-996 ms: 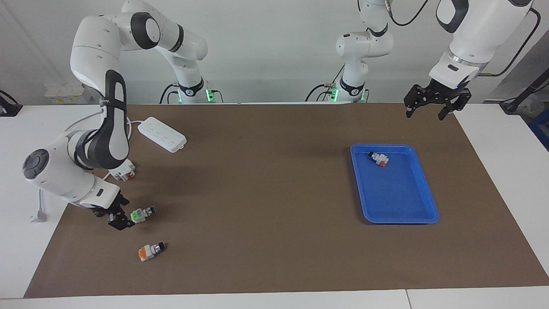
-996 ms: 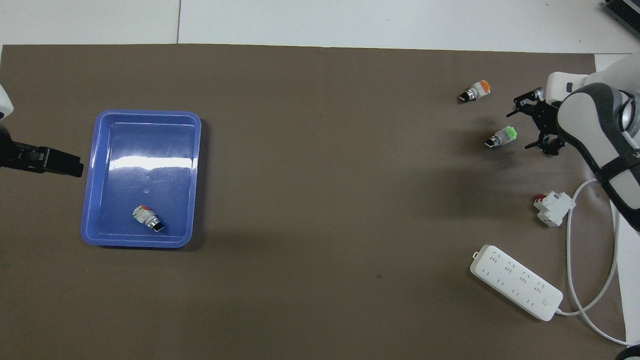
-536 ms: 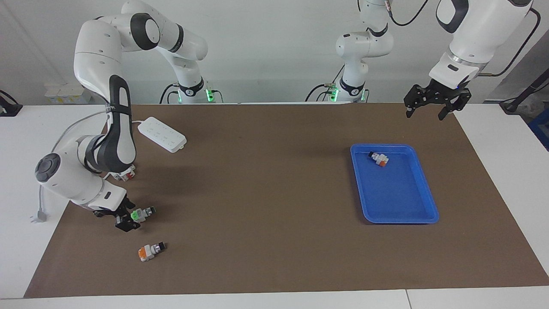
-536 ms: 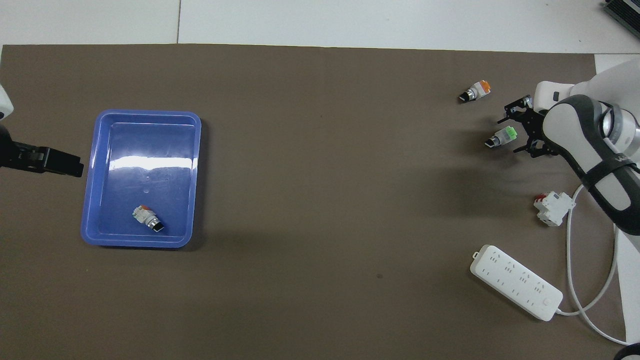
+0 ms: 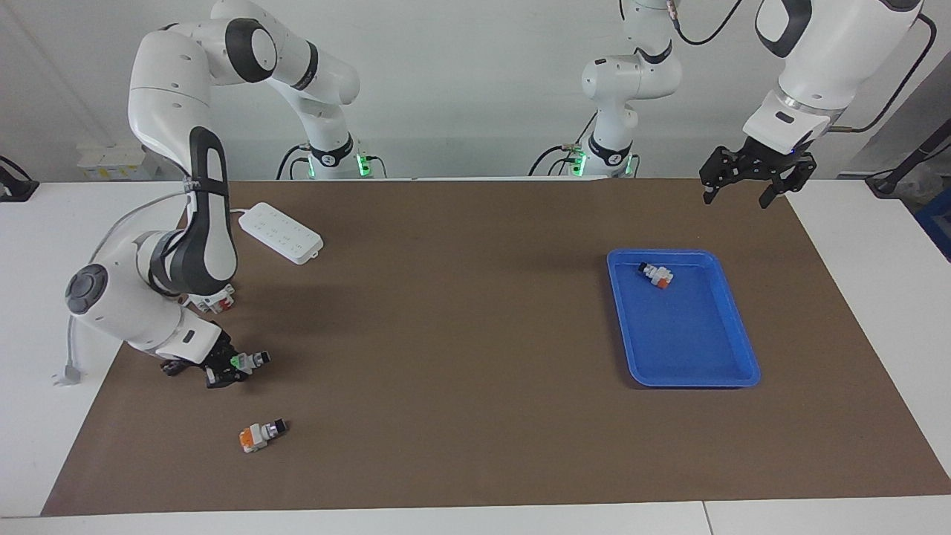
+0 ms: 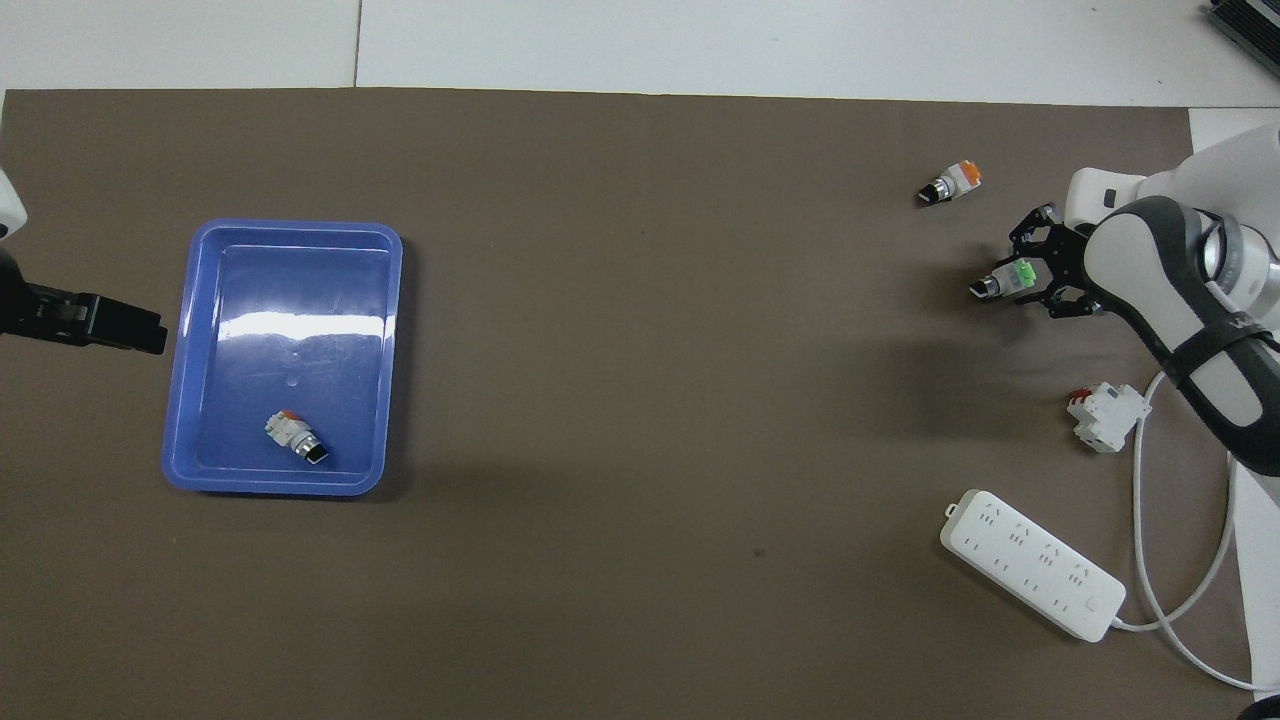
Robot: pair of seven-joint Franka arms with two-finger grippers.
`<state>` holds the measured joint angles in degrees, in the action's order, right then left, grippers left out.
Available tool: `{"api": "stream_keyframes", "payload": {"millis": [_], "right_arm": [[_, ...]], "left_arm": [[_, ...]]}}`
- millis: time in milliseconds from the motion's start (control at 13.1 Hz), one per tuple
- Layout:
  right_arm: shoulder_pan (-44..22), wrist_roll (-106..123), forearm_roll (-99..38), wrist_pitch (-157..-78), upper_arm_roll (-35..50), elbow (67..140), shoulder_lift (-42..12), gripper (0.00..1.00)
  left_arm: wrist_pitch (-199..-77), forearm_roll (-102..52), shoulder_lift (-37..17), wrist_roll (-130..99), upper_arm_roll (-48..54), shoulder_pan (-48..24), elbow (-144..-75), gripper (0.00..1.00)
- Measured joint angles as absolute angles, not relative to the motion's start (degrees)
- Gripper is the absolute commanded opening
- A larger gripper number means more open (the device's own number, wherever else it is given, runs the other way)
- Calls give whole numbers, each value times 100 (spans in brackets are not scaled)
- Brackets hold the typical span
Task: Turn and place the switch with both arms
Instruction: 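Close the right gripper on the green-topped switch and lift it, then carry the switch toward center while the left gripper reaches toward it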
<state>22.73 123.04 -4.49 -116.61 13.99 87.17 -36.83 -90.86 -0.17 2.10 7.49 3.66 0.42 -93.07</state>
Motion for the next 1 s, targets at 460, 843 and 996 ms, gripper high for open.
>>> {"api": "stream_keyframes", "payload": {"millis": [460, 843, 996], "right_arm": [[2280, 12174, -1172, -11229, 1476, 9458, -2727, 0], [1654, 11931, -2083, -11139, 1592, 10673, -1518, 0], [1306, 11824, -2509, -11140, 1596, 10895, -1310, 0]], "left_arm": [[-9086, -17, 210, 749, 366, 42, -9307, 100], [-9086, -17, 210, 749, 392, 37, -9307, 100], [-9086, -17, 210, 748, 390, 38, -9308, 100]]}}
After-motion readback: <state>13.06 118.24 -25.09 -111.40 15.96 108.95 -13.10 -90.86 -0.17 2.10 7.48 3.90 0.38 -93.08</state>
